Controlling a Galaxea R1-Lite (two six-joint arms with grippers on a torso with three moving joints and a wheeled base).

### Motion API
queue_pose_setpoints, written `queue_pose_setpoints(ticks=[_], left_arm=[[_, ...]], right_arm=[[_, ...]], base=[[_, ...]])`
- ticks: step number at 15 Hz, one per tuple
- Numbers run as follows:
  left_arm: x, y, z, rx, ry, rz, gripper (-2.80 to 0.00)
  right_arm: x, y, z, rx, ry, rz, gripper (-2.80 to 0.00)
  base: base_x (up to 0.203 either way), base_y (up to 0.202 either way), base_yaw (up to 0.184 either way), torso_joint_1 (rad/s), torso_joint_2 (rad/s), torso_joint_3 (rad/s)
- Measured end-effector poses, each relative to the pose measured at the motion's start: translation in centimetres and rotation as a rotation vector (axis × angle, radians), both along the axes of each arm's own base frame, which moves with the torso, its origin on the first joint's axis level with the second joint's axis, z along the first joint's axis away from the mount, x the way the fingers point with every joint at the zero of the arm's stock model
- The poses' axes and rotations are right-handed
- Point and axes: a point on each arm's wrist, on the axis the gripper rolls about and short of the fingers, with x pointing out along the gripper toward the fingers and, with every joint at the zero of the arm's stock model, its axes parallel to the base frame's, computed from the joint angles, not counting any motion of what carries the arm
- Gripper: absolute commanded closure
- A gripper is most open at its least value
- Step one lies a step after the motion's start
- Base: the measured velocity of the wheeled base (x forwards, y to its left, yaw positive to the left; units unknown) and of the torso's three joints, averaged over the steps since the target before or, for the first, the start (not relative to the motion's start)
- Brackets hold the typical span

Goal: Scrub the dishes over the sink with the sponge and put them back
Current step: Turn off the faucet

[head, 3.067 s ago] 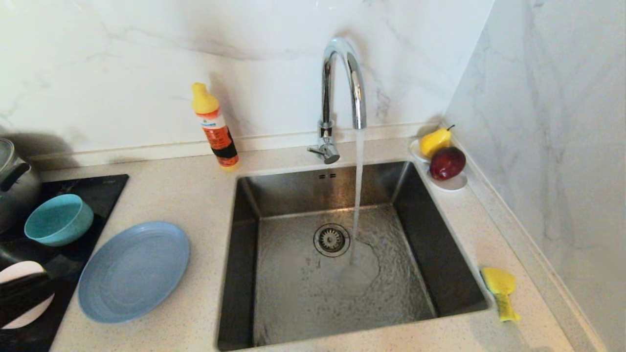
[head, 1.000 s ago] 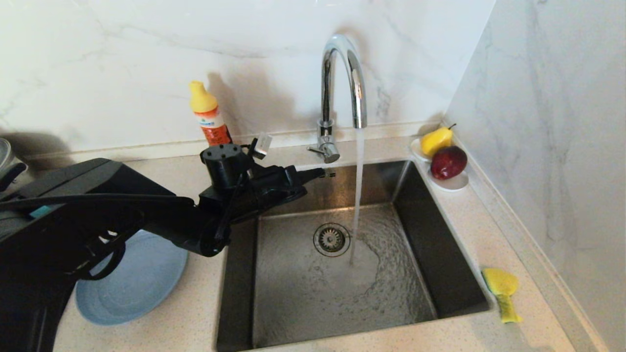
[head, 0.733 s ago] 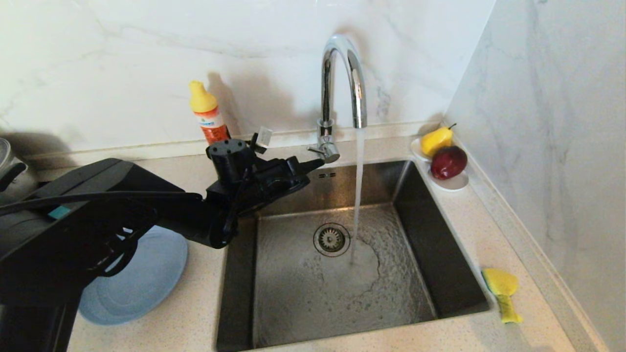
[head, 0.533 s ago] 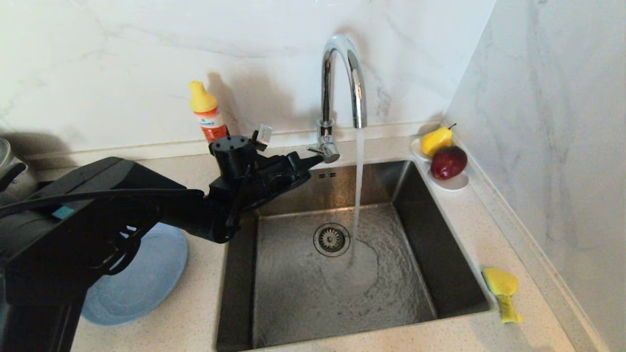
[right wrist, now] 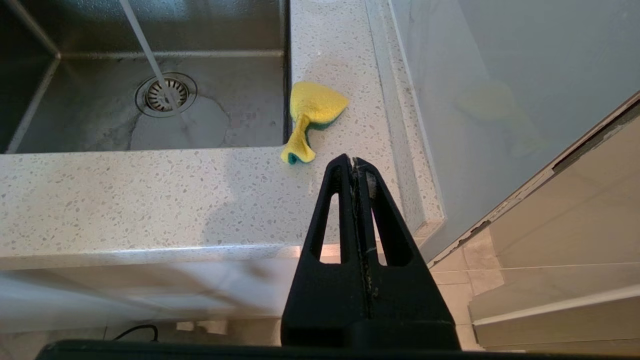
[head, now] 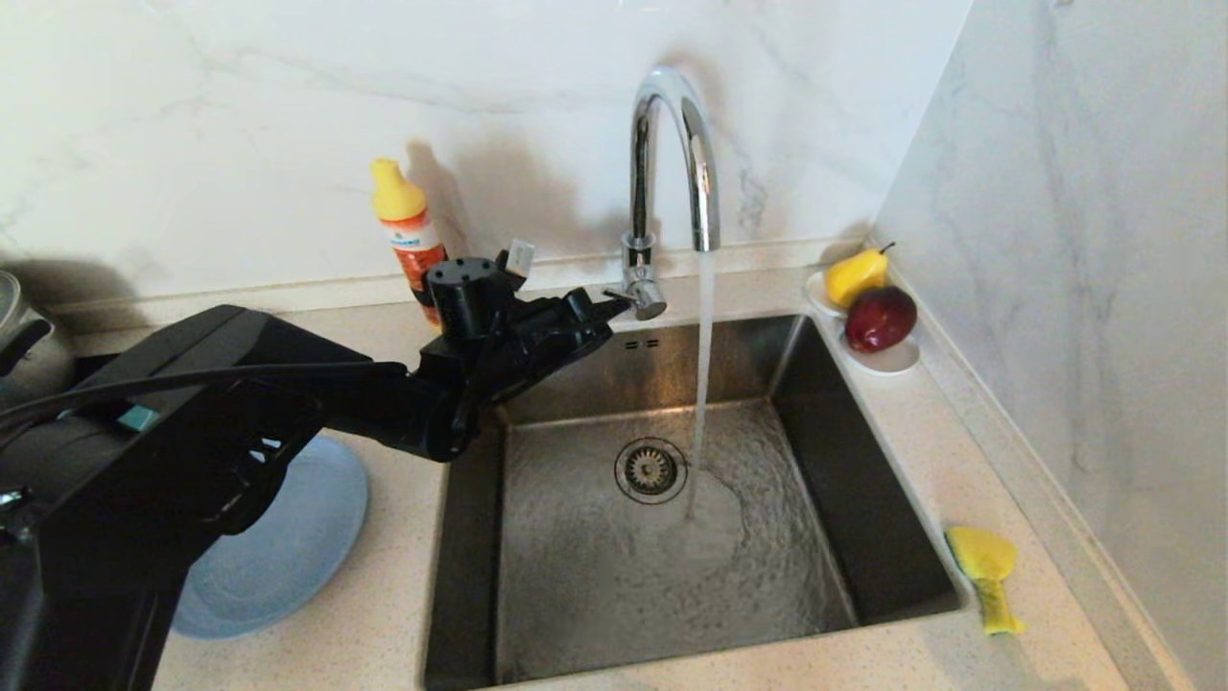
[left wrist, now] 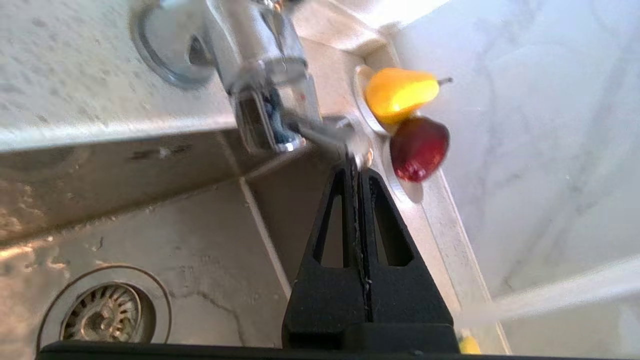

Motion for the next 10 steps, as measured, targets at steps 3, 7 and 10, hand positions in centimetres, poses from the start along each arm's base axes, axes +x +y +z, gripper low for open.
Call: queue_pose_setpoints(ticks=[3,7,10], left_arm=[[0.5,-0.2,1.2,-0.033,0.011,0.008,0.00],[1.0,-0.3,1.8,-0.057,-0.005,0.011,0.00],[1.3,-0.4,1.1,-0.057,0.007,0.045,0.00]], right_arm=[[0.0,0.0,0.0,0.000,0.000,0.000,0.00],[0.0,0.0,0.0,0.000,0.000,0.000,0.00],[0.0,0.0,0.0,0.000,0.000,0.000,0.00]], base=[[0.000,0.000,0.000,0.000,0.00,0.000],[0.000,0.000,0.000,0.000,0.00,0.000],[0.000,0.000,0.000,0.000,0.00,0.000]])
